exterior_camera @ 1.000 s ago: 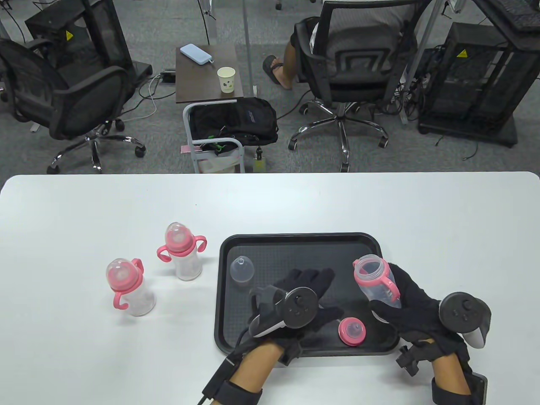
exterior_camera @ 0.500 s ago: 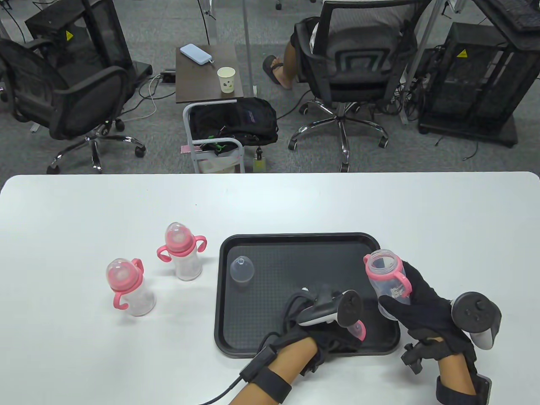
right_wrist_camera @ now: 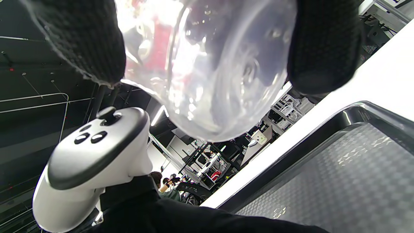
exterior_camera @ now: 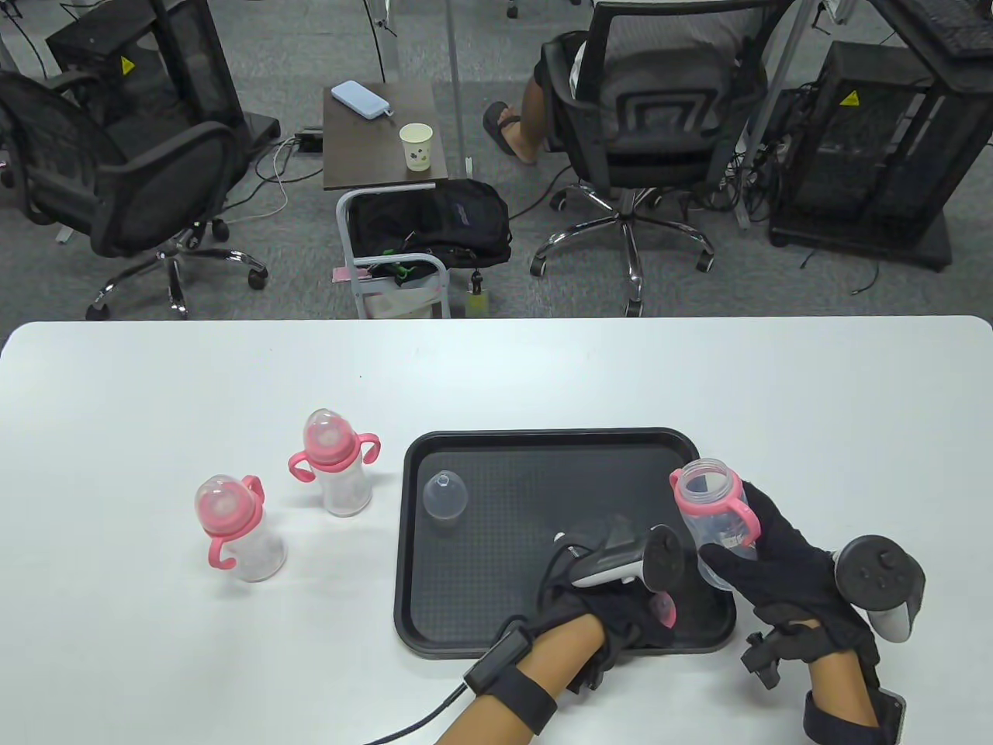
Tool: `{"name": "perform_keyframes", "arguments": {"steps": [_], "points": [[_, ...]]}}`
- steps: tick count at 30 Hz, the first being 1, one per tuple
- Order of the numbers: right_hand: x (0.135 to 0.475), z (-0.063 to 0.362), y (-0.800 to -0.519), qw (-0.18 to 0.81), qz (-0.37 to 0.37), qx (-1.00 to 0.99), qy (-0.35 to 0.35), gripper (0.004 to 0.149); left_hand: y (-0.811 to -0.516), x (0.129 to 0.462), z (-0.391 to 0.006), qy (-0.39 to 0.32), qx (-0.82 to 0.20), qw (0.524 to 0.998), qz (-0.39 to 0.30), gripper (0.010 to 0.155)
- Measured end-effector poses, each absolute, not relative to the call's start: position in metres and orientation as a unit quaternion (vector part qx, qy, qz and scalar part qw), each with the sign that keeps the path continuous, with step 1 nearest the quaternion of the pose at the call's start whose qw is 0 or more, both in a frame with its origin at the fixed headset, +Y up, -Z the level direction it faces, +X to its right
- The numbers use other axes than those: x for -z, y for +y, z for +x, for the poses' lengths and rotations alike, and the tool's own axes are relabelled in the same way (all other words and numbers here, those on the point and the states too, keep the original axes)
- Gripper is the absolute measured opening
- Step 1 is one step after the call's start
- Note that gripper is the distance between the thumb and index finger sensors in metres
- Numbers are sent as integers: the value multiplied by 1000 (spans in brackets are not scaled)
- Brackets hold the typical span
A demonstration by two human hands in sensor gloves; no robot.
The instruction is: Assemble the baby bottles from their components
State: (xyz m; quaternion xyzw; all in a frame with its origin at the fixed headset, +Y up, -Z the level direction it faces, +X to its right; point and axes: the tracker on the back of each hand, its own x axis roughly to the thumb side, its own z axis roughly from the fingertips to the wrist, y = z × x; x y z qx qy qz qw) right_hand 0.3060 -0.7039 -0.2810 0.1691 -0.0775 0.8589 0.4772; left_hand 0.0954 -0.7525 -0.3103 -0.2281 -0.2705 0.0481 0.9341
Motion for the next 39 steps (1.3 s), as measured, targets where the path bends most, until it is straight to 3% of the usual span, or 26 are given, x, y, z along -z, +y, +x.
{"name": "perform_keyframes", "arguments": {"steps": [9,18,25,39], "points": [[280,307,-702,479,167,-858,-78,90,-752,307,96,-280,-35,937,-205,86],[280,308,-701,481,164,-858,-79,90,-755,306,100,-302,24,944,-133,90],[279,310,-700,480,158,-859,-80,90,-745,304,83,-304,-27,947,-101,88],[281,307,-702,459,158,-872,-69,90,-682,321,-6,-202,-249,945,-64,88]]}}
